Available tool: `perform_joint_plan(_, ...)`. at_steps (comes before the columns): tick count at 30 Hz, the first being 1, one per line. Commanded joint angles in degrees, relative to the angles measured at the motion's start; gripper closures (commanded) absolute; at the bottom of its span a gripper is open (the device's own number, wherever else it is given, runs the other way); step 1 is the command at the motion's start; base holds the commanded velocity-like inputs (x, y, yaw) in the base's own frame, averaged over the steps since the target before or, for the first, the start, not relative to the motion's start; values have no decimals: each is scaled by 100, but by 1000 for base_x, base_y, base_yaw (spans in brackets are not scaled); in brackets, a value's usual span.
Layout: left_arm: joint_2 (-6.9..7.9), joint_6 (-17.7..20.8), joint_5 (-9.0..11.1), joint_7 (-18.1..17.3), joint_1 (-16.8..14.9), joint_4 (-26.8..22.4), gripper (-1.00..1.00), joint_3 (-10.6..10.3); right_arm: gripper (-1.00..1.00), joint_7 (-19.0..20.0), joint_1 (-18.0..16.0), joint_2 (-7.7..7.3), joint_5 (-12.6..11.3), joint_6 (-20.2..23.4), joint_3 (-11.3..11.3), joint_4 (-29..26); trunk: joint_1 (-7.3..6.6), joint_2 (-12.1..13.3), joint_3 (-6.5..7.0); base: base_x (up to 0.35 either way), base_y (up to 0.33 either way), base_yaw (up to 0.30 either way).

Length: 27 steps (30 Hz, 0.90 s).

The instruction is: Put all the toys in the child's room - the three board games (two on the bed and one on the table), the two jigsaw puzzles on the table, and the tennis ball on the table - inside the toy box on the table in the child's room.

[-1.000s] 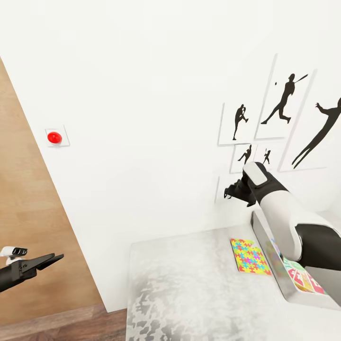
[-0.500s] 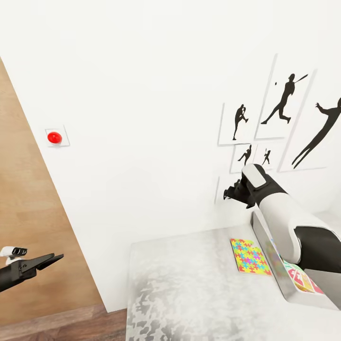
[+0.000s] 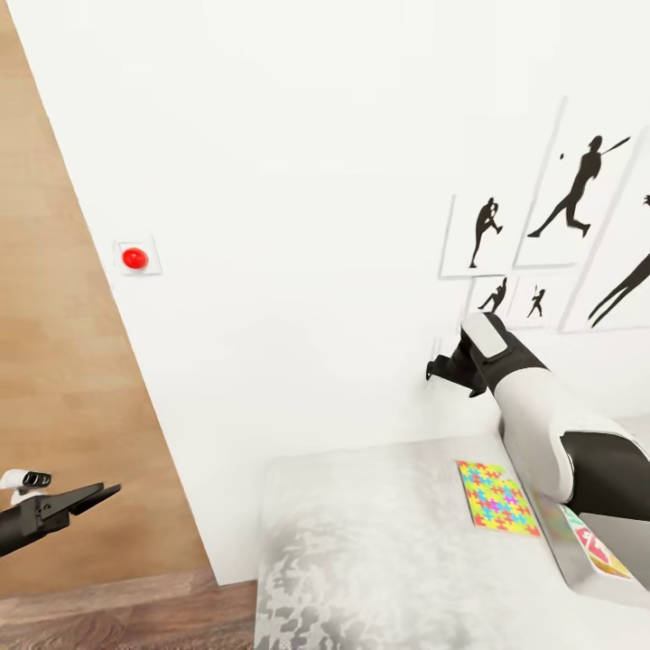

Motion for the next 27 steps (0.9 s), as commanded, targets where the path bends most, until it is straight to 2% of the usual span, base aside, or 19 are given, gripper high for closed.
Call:
perform_joint_plan(1, 1, 61, 1, -20, -6, 0, -100, -4, -100, -49, -4, 0, -45, 18, -13, -9, 4, -14, -21, 0, 0, 163)
perform_joint_plan(27, 64, 61, 1, -19, -6, 6, -100, -5, -100, -49, -4, -16, -45, 18, -13, -11, 4, -14, -250, 0, 0, 95)
